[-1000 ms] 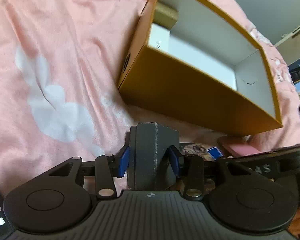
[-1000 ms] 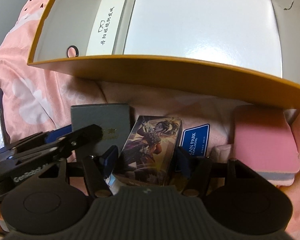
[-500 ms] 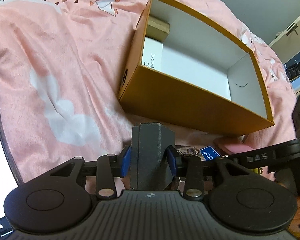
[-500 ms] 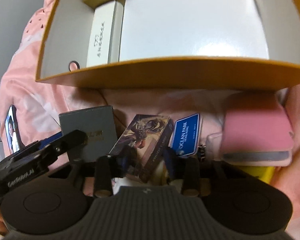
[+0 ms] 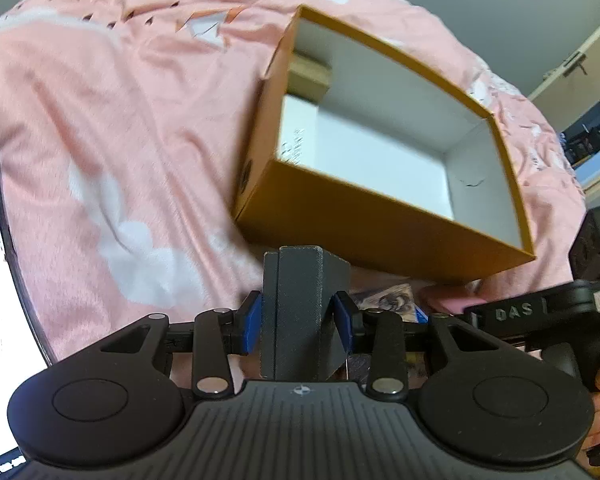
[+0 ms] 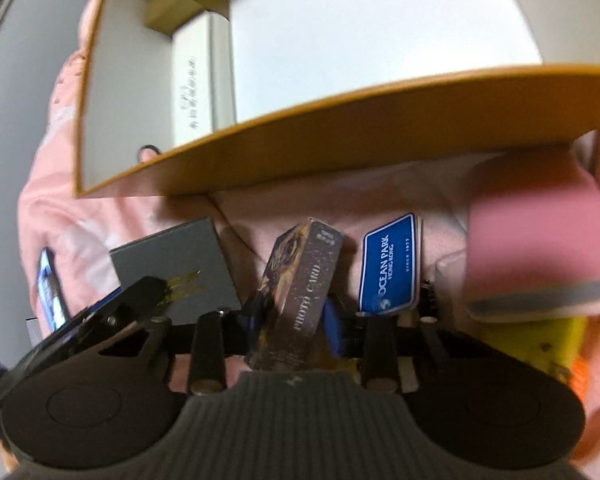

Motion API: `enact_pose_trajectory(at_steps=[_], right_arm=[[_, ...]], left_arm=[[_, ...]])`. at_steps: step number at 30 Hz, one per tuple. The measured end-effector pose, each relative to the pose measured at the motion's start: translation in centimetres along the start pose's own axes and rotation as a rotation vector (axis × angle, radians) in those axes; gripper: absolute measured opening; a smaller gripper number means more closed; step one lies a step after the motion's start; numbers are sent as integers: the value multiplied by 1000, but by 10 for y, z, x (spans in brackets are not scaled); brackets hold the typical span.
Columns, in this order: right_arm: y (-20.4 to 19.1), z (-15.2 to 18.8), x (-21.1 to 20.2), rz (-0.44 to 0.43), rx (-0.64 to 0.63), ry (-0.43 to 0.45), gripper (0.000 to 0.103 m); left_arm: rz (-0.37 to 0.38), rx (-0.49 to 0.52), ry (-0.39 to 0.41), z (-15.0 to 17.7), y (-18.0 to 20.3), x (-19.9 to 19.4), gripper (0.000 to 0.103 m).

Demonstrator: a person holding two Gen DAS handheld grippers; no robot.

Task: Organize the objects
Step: 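Lift both held boxes and carry them over the orange box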

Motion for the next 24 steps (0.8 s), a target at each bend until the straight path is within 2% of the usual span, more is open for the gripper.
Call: enact_pose_trajectory(at_steps=[3,7,12,16,18,21,24], right_arm=[[-13,9,-25,-39,-50,46,25],[-31,20,-63,-55,-135,134,24],[-47,22,-106,-104,-203,239,24],[-57,12,-141,-109,-247,349,24],[-56,0,-153,-92,-228,423,24],[-45,-24,-156,-50,-202,496,24],[-34,-47,-143,7,-178,521,24]], left_arm=[[36,0,2,-2,3,-11,43],[143,-21,-7,-7,4,-31,43],[194,-23,79,-29,11,-60,43],[165,16,178,-58,28,-76,43],[152,32,206,-74,39,-72,43],[145,62,199,-92,57,-53,43],[132,98,149,-102,77,-18,43]])
Point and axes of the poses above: each gripper's, at about its wrist camera, not at the fingertips, and x roughly the way its jaws point, y to its right, z to its underside, the point moved 3 cm from there along x, roughly the way its jaws point, and after that the axes turned 11 degrees about -z, right-handed, at the moved point
